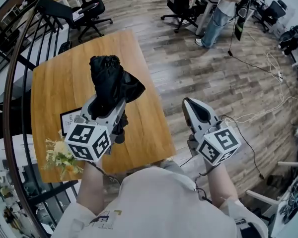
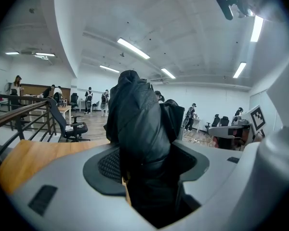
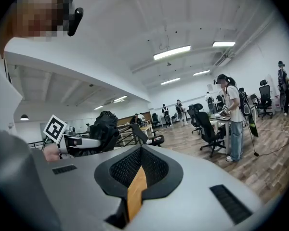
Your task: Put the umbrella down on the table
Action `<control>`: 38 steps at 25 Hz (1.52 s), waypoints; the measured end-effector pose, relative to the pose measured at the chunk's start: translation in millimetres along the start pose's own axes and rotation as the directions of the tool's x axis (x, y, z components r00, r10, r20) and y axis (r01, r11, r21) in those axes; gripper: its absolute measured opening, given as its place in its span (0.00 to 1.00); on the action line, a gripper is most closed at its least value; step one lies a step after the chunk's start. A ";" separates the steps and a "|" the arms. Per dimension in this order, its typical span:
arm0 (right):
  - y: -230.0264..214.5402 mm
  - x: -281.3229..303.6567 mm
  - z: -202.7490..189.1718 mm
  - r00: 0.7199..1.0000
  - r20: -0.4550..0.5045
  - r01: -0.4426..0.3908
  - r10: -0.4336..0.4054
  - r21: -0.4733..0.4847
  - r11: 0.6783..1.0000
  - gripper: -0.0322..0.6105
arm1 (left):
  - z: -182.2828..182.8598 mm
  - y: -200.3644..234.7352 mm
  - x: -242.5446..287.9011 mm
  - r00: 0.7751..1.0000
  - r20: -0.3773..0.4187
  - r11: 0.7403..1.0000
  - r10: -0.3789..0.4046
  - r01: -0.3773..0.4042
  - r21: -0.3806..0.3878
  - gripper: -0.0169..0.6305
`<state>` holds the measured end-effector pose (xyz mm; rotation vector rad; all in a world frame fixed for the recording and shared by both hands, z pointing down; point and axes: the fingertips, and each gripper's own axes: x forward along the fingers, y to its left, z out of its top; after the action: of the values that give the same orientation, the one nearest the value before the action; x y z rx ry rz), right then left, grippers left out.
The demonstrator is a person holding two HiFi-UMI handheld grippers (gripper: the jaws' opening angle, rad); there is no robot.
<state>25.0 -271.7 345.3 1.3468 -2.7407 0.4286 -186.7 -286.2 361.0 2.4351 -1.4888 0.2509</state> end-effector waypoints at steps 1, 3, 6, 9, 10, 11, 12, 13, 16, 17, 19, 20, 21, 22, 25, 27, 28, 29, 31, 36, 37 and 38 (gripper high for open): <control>-2.0 2.0 -2.7 1.000 -0.007 -0.011 0.011 0.007 1.000 0.09 | -2.9 2.6 2.4 1.000 -0.001 1.000 0.012 -0.012 -0.007 0.46; -6.5 6.5 -9.2 0.999 -0.019 -0.032 0.032 0.018 0.999 0.09 | -10.2 7.6 9.9 1.000 -0.010 0.999 0.030 -0.030 -0.017 0.46; -14.8 13.2 -18.2 0.998 -0.038 -0.052 0.053 0.008 0.999 0.09 | -20.8 13.0 27.5 0.999 -0.025 0.998 0.047 -0.048 -0.032 0.46; -21.4 19.6 -33.0 0.997 -0.065 -0.046 0.042 -0.048 0.998 0.09 | -33.0 19.1 43.4 0.998 -0.042 0.997 0.055 -0.058 -0.053 0.46; -23.6 21.9 -38.6 0.996 -0.079 -0.038 0.032 -0.080 0.996 0.09 | -37.7 21.2 49.2 0.997 -0.053 0.996 0.053 -0.057 -0.062 0.46; -26.4 24.6 -42.9 0.995 -0.092 -0.034 0.025 -0.107 0.994 0.09 | -42.0 23.3 56.3 0.997 -0.065 0.996 0.052 -0.056 -0.070 0.46; -30.3 27.7 -45.6 0.994 -0.103 -0.034 0.022 -0.122 0.992 0.09 | -45.6 25.4 64.7 0.995 -0.080 0.996 0.052 -0.058 -0.075 0.46; -35.1 31.1 -47.2 0.993 -0.113 -0.036 0.022 -0.126 0.991 0.09 | -48.5 27.4 73.7 0.994 -0.097 0.995 0.053 -0.060 -0.076 0.46; -48.7 41.6 -52.4 0.990 -0.140 -0.040 0.025 -0.107 0.993 0.09 | -56.9 34.6 97.2 0.987 -0.154 0.996 0.052 -0.064 -0.070 0.46; -52.3 44.9 -55.7 0.989 -0.149 -0.039 0.024 -0.098 0.994 0.09 | -60.1 36.9 103.5 0.984 -0.171 0.996 0.048 -0.061 -0.070 0.46; -59.4 49.5 -66.0 0.985 -0.169 -0.033 0.018 -0.083 0.996 0.09 | -70.5 39.1 115.1 0.979 -0.199 0.996 0.036 -0.052 -0.078 0.47; -62.9 50.6 -72.2 0.983 -0.181 -0.028 0.014 -0.077 0.997 0.09 | -78.5 39.2 120.7 0.976 -0.214 0.995 0.030 -0.049 -0.085 0.47; -66.1 51.4 -77.6 0.981 -0.193 -0.024 0.010 -0.071 0.997 0.09 | -86.9 39.2 126.2 0.973 -0.231 0.995 0.026 -0.048 -0.091 0.47; -68.4 52.3 -81.6 0.979 -0.202 -0.022 0.009 -0.063 0.998 0.09 | -94.8 39.5 131.2 0.968 -0.250 0.994 0.026 -0.051 -0.094 0.47; -70.5 54.1 -88.0 0.978 -0.209 -0.029 0.022 -0.034 0.999 0.09 | -116.7 41.6 143.4 0.952 -0.303 0.994 0.036 -0.066 -0.089 0.47; -72.4 53.7 -96.3 0.976 -0.217 -0.030 0.024 -0.021 0.999 0.09 | -136.9 43.3 152.8 0.941 -0.336 0.993 0.033 -0.070 -0.099 0.47; -74.0 54.1 -101.9 0.974 -0.225 -0.028 0.023 -0.017 0.999 0.09 | -148.3 45.0 158.1 0.935 -0.353 0.991 0.027 -0.070 -0.111 0.47; -75.7 55.2 -107.7 0.972 -0.233 -0.026 0.022 -0.014 1.000 0.09 | -160.1 47.1 163.5 0.929 -0.369 0.989 0.016 -0.068 -0.129 0.47; -78.8 57.1 -119.0 0.967 -0.253 -0.022 0.019 -0.007 1.000 0.09 | -184.8 50.5 173.9 0.918 -0.396 0.981 -0.023 -0.055 -0.185 0.47; -84.1 59.1 -145.0 0.951 -0.308 -0.017 0.019 0.009 1.000 0.09 | -238.6 62.6 194.2 0.885 -0.461 0.960 -0.067 -0.070 -0.272 0.47; -84.4 59.4 -149.7 0.948 -0.318 -0.017 0.020 0.012 1.000 0.09 | -247.3 65.9 196.9 0.877 -0.477 0.960 -0.062 -0.079 -0.269 0.47; -83.9 59.6 -153.8 0.945 -0.327 -0.019 0.023 0.015 1.000 0.09 | -255.1 68.6 199.1 0.868 -0.493 0.960 -0.058 -0.087 -0.267 0.47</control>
<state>43.2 -324.2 521.8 1.1306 -2.4838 0.6101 -158.2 -401.6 669.7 1.9366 -1.2122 0.5796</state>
